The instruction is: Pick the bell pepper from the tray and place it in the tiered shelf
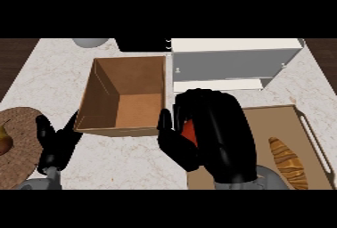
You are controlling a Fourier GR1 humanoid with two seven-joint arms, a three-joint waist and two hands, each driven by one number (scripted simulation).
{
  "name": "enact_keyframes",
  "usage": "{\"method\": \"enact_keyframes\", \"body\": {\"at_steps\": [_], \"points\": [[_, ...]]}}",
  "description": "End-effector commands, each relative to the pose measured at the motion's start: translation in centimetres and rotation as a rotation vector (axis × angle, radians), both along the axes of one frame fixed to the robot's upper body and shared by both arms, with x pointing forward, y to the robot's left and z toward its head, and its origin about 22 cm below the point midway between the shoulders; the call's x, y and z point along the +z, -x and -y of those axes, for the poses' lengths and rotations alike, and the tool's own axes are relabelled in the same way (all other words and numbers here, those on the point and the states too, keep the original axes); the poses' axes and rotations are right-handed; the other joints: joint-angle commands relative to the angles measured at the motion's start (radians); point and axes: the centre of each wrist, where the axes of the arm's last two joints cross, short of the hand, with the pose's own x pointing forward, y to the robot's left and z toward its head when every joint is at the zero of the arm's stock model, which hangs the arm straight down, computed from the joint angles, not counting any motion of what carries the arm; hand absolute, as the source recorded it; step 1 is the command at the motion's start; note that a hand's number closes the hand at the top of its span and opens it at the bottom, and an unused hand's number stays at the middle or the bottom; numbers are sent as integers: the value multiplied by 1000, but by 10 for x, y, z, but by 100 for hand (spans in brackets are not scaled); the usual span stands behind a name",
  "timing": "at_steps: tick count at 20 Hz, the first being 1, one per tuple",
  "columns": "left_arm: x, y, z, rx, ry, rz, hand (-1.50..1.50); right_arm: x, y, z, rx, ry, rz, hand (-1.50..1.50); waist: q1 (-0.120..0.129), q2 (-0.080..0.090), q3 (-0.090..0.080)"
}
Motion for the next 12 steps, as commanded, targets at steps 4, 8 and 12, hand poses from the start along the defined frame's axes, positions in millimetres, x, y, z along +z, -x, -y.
{"method": "enact_keyframes", "body": {"at_steps": [4,8,12], "points": [[-4,7,-5,1,2,6,0,76,7,30,-117,-47,93,150,1,2,0],[16,-3,9,2,-8,3,0,117,-22,47,-152,-60,71,150,5,0,1],[7,-12,-9,15,-7,16,0,130,-55,57,-188,-96,93,150,5,6,0]]}}
